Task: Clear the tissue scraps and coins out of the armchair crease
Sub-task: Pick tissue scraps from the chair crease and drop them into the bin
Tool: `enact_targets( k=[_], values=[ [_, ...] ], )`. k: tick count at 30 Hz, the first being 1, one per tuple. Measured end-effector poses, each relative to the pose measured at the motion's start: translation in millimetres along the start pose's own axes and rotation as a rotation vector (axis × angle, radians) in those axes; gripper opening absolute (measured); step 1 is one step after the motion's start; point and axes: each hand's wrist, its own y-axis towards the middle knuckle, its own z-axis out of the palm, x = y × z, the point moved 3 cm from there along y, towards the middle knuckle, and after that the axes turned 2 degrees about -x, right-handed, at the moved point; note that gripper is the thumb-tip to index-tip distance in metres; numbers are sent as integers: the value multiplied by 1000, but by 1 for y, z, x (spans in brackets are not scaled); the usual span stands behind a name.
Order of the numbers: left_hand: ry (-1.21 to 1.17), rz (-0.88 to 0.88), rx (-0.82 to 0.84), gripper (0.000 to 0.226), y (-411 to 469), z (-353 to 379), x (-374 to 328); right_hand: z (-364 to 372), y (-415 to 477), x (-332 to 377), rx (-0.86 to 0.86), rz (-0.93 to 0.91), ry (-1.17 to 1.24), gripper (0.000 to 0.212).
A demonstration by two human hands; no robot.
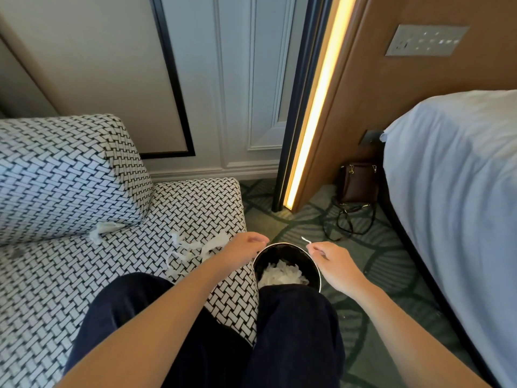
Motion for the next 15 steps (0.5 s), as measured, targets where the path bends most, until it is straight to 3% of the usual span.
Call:
enact_targets(
  k=[8,11,15],
  values=[
    [-52,-23,-64,33,-5,-30,16,23,16,14,184,-46,-164,46],
    [-58,-25,-79,32,-6,-39,22,33,23,17,199,7,-245,57],
    [-64,-44,-92,32,-10,-45,28,45,26,10,225,101,-288,57]
  ],
)
